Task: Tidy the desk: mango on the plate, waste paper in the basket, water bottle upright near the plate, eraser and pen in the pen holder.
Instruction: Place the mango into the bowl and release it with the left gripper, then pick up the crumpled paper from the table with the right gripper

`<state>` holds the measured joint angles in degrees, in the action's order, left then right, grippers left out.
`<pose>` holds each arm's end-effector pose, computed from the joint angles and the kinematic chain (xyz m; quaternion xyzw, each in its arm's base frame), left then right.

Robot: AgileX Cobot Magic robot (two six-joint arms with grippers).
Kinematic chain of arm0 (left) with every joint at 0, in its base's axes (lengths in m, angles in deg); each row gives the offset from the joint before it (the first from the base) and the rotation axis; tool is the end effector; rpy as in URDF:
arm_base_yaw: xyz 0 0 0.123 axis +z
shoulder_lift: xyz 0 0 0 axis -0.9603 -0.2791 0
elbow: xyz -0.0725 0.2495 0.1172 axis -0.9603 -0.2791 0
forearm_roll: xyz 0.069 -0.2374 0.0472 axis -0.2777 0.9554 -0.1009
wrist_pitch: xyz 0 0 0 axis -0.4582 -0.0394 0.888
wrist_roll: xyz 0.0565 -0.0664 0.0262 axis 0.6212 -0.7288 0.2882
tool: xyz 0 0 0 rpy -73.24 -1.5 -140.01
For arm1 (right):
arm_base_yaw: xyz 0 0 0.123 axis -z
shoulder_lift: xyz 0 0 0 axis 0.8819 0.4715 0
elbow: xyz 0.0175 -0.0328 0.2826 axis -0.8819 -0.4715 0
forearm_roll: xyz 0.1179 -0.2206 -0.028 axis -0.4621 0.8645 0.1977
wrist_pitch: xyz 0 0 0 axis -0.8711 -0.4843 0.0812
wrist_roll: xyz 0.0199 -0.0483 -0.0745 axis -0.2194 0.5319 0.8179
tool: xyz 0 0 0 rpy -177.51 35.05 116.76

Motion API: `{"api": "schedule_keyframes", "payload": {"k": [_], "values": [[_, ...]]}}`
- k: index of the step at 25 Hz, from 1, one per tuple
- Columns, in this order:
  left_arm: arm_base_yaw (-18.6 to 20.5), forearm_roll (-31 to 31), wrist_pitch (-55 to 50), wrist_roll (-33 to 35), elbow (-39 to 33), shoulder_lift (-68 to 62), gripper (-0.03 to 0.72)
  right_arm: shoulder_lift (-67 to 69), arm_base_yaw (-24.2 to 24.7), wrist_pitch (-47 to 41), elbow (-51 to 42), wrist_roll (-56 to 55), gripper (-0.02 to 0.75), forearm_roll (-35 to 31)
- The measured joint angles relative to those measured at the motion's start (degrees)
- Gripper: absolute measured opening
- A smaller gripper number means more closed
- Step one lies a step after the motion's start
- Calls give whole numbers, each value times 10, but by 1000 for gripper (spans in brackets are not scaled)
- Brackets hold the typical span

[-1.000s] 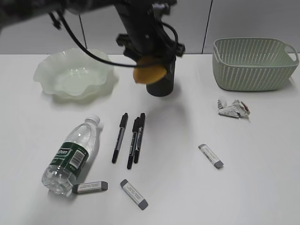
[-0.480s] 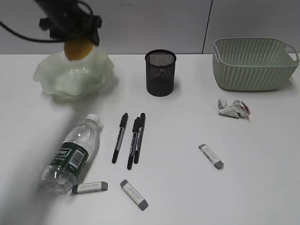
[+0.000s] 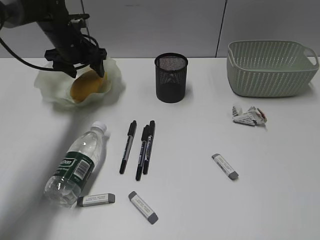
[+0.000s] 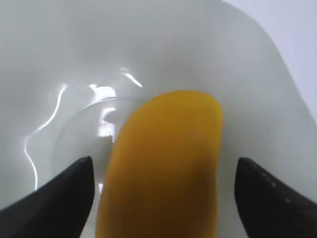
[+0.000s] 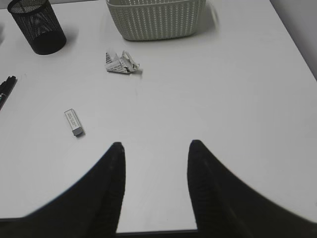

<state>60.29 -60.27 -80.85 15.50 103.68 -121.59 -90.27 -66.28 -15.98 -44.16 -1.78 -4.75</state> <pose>0.5061 -0.1254 0.1682 0.0364 0.9787 -0.0605 0.1928 -0.0067 -0.0006 0.2811 0.0142 0.8432 0.0504 0.5351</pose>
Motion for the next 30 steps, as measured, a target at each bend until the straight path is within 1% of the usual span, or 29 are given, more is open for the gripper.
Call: {"api": "schedule_keyframes", "payload": {"k": [3, 6, 8, 9, 11, 13, 14, 16, 17, 19, 22, 26, 28, 30], "values": [[0, -10, -9, 1, 0, 9, 666, 0, 0, 0, 0, 0, 342, 0], [0, -29, -15, 12, -4, 50, 651, 0, 0, 0, 0, 0, 342, 0], [0, -39, -14, 14, -29, 97, 620, 0, 0, 0, 0, 0, 342, 0], [0, -51, -12, 15, -56, 128, 603, 0, 0, 0, 0, 0, 342, 0], [1, -62, 6, 17, -135, 195, 576, 0, 0, 0, 0, 0, 342, 0], [1, -64, 58, 18, -265, 289, 568, 0, 0, 1, 0, 0, 342, 0], [1, -60, 104, 18, -339, 335, 565, 0, 0, 1, 0, 0, 342, 0], [-6, -57, 166, 18, -472, 454, 561, 0, 0, 1, 0, 0, 342, 0], [-8, -56, 181, 18, -535, 504, 561, 0, 0, 1, 0, 0, 342, 0], [-11, -54, 183, 18, -634, 618, 561, 0, 0, 1, 0, 0, 342, 0], [-11, -54, 129, 18, -731, 767, 561, 0, 0, 1, 0, 0, 342, -5], [-11, -55, 62, 27, -829, 986, 561, 4, 0, 1, 0, 1, 342, -6], [-11, -58, 23, 29, -863, 1079, 561, 25, 0, 1, 3, 6, 342, -7], [-11, -64, -14, 31, -881, 1173, 561, 52, 0, 5, 11, 14, 342, -8]]}}
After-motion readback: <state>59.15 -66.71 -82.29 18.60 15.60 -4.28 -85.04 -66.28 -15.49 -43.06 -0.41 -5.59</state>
